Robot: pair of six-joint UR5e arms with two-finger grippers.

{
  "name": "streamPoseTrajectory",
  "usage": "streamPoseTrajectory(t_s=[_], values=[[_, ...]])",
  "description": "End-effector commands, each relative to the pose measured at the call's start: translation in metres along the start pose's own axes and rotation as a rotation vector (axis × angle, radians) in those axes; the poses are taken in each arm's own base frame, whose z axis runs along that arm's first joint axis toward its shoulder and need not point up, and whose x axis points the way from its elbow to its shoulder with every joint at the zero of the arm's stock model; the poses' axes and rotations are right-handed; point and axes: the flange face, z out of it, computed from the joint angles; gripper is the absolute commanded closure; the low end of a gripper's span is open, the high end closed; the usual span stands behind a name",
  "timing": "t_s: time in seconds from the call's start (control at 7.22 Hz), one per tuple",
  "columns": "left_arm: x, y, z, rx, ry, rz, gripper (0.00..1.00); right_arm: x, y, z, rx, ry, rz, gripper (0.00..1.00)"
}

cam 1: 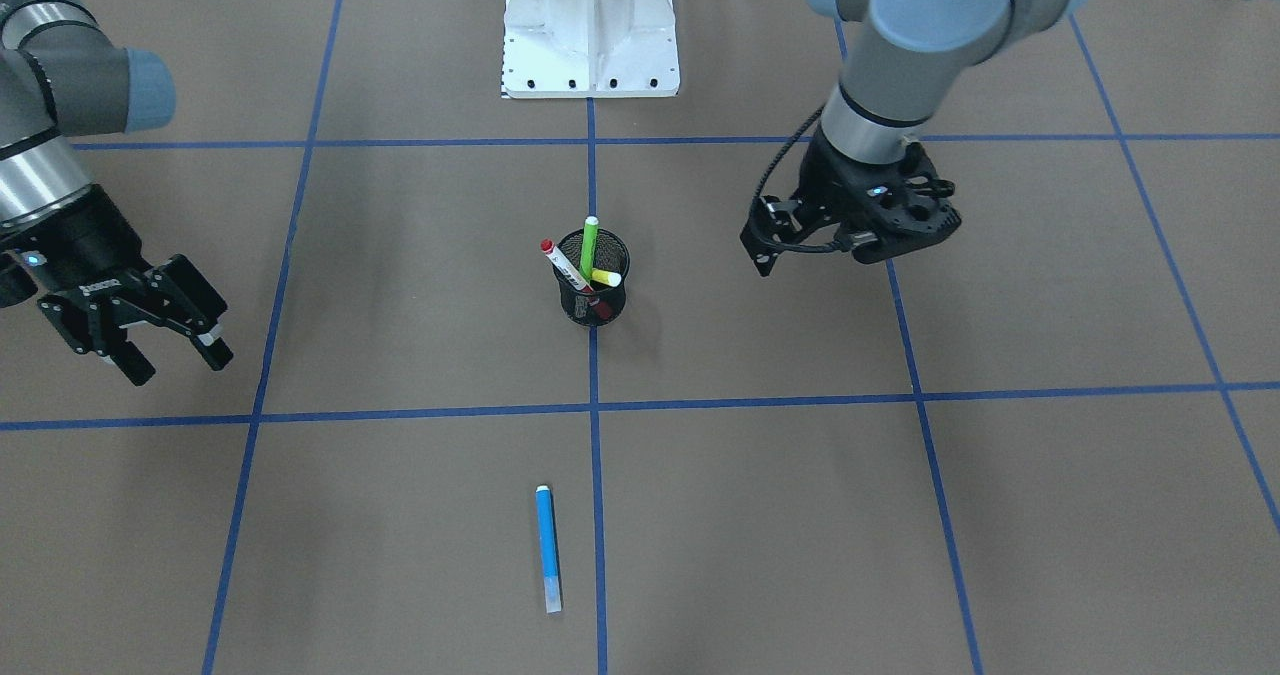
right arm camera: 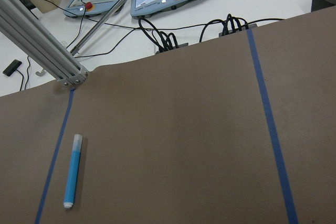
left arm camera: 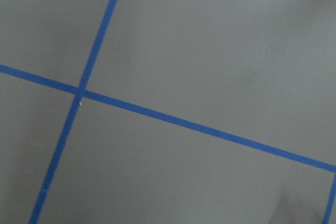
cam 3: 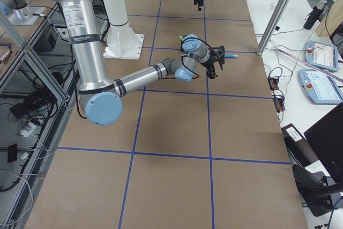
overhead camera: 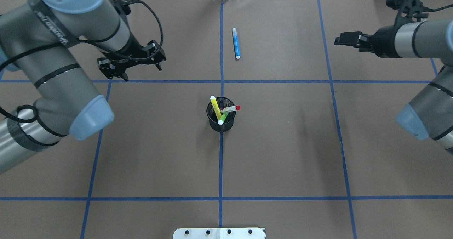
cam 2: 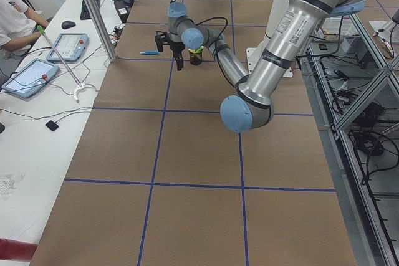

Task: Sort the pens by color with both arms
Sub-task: 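Move the left gripper over the cup while the right gripper withdraws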

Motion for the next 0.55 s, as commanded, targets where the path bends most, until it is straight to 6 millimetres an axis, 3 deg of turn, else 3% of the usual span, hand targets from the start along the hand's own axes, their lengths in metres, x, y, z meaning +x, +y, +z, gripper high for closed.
streamPoseTrajectory(t_s=[0.0,0.14,0.28,0.42], values=[[0.115,0.072,0.003,0.075,-0.043,0.003,0.01,0.051,-0.008,-0.030,-0.089,-0.002,-0.005,0.02],[0.200,0.078,0.013,0.086,-0.109,-0.013,0.01,0.054,-0.007,-0.029,-0.091,0.003,-0.003,0.02],[0.247,0.077,0.024,0.080,-0.171,-0.022,0.01,0.056,-0.006,-0.030,-0.092,0.005,-0.003,0.02],[0.252,0.097,0.038,0.106,-0.192,0.012,0.01,0.058,-0.004,-0.028,-0.095,0.011,0.001,0.02]])
